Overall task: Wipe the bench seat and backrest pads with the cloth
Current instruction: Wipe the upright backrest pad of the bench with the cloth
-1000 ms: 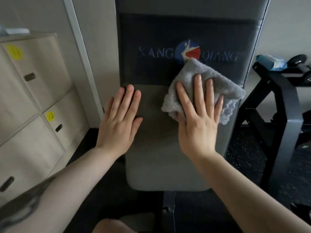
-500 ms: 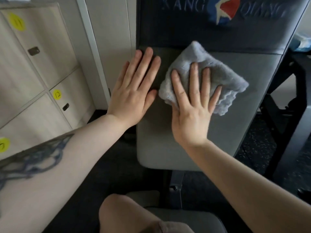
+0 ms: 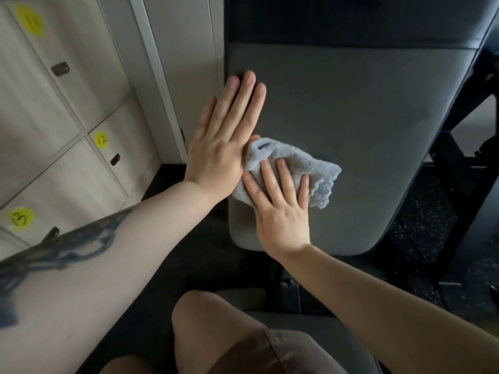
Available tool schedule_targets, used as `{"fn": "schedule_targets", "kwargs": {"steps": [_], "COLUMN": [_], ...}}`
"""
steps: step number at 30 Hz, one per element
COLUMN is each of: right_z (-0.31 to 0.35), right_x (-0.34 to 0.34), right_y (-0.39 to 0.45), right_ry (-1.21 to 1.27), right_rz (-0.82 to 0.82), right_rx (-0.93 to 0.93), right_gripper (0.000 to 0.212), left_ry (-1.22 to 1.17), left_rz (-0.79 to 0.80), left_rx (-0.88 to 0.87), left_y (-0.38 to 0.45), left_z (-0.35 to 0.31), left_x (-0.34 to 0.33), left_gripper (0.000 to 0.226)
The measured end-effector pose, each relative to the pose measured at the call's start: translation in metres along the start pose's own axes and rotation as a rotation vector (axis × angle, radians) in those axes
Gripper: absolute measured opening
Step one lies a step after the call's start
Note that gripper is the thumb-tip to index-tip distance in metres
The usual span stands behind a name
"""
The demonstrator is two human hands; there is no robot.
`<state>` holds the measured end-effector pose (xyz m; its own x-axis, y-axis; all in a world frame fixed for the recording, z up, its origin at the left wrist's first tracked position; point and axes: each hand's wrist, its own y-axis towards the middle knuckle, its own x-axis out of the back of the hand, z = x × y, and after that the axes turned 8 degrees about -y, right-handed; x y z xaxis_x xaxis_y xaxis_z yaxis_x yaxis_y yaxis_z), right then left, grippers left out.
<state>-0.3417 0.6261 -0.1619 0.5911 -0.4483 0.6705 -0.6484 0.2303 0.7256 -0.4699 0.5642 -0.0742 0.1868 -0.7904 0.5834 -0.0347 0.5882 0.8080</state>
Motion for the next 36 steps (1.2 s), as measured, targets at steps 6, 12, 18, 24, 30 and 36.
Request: {"fn": "schedule_targets", "kwargs": {"steps": [6,12,18,24,30,36], "right_z": [-0.055,0.015,-0.032,-0.12,-0.078,-0.128], "right_x": [-0.019,-0.03,-0.043,-0.004,-0.037,-0.034], "right_y": [-0.066,-0.056,-0.119,-0.122,-0.118,-0.15], "right_ry": [-0.277,-0.269,-0.295,-0.177,-0.191,-0.258], "right_rz": [0.173,0.218,0.329,0.053,0.092,0.062], "right_rx": [0.565,0.355,0.465,-0.404,0.1,0.046], "right_gripper": [0.082,0.071,0.07,0.068,0.069,0.061], "left_ry": [0.048,0.03,0.015,-0.06,0.066,0.19], "left_rz": [0.1,0.097,0.117,0.023,-0.008,-0.035], "left_rx": [0.024,0.058,0.073,0.22,0.026,-0.02], "left_y": [-0.047,-0.044,-0.044,-0.037,-0.008,-0.015], "left_z": [0.001,-0.008,-0.009,-0.046,-0.078,-0.074], "left_x": [-0.014,-0.015,-0.011,-0.025,-0.048,-0.056], "left_gripper": [0.06,0.06,0.061,0.065,0.061,0.065]}}
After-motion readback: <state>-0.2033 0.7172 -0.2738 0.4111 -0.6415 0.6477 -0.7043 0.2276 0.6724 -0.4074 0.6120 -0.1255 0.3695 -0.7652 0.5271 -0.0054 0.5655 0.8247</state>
